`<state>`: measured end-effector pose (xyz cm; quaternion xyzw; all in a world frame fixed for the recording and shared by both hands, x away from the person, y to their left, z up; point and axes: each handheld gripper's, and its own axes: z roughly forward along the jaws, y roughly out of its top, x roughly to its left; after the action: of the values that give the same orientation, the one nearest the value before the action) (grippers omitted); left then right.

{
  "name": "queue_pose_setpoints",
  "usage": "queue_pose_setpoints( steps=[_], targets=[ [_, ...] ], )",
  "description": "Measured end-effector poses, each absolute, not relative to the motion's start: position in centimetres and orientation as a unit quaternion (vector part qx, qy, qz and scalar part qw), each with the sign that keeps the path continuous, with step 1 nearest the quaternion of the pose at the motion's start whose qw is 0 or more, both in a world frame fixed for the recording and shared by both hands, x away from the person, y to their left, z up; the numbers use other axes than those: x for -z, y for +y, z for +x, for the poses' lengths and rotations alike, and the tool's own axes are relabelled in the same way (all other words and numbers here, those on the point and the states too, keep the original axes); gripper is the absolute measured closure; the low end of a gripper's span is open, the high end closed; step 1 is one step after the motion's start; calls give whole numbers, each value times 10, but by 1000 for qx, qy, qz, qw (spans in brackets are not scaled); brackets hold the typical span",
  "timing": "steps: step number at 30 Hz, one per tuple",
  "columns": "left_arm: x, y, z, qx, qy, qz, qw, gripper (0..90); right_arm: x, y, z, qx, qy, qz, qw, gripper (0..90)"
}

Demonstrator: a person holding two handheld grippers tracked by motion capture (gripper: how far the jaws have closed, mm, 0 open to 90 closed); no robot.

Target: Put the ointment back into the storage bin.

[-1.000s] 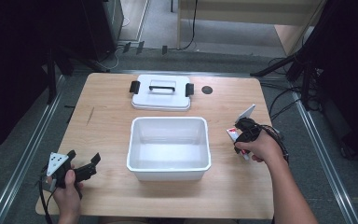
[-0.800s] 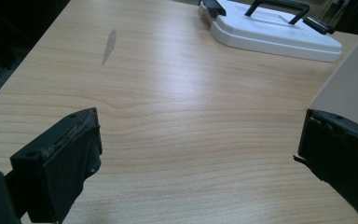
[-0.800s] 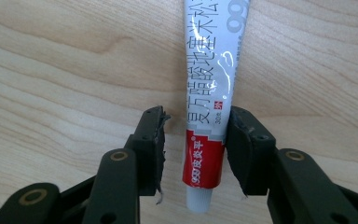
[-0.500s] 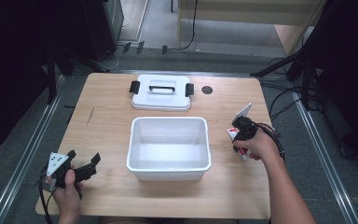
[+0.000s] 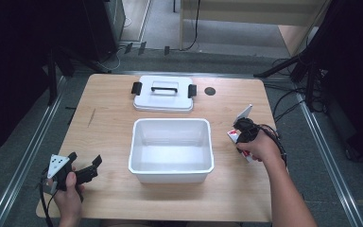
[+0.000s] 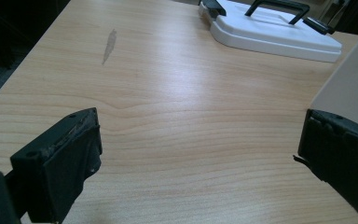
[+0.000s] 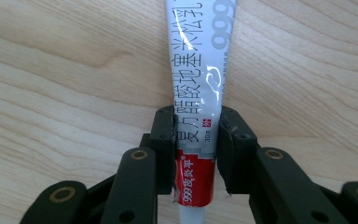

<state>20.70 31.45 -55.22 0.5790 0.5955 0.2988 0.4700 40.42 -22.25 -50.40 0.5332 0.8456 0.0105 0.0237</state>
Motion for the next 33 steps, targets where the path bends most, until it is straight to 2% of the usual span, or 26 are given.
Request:
queue_pose_setpoints(
  steps=[13, 20, 33],
  targets=[
    [552, 314, 207, -299, 596, 578, 470, 3, 497, -222, 398, -33, 845, 533, 28, 720],
    [552, 314, 207, -298, 597, 578, 470, 3, 472, -221, 395, -63, 837, 543, 22, 719],
    [552, 314, 207, -299, 597, 578, 470, 3, 418, -205, 390, -83, 847, 524, 37, 719]
  ],
)
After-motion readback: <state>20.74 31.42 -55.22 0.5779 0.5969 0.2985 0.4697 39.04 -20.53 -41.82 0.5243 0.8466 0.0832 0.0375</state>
